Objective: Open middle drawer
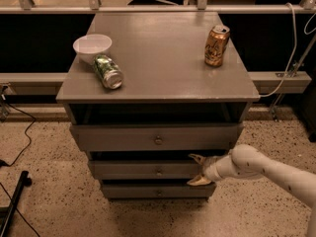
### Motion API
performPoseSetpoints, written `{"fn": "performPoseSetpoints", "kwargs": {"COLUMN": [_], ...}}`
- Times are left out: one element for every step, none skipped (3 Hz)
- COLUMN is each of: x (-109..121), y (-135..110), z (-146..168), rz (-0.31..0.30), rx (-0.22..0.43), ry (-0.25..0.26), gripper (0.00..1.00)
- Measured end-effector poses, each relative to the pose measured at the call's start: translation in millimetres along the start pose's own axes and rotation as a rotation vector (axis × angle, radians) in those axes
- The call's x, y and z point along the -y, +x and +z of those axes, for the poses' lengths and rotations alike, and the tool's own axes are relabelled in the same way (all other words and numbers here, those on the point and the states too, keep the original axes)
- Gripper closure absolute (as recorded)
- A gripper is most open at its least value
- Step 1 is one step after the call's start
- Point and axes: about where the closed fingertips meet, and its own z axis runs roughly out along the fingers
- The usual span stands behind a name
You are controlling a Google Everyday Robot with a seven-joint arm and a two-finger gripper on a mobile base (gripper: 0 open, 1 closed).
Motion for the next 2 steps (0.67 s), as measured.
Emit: {"fn": "performPoseSetpoints", "kwargs": {"x": [-20.1, -20.0], "y": [-2.2, -5.4], "z": [-1.9, -5.4], "rz": [0.009, 0.009], "rx": [0.031, 0.033], "ry": [-0.007, -0.008], "gripper": [0.64, 0.76]}}
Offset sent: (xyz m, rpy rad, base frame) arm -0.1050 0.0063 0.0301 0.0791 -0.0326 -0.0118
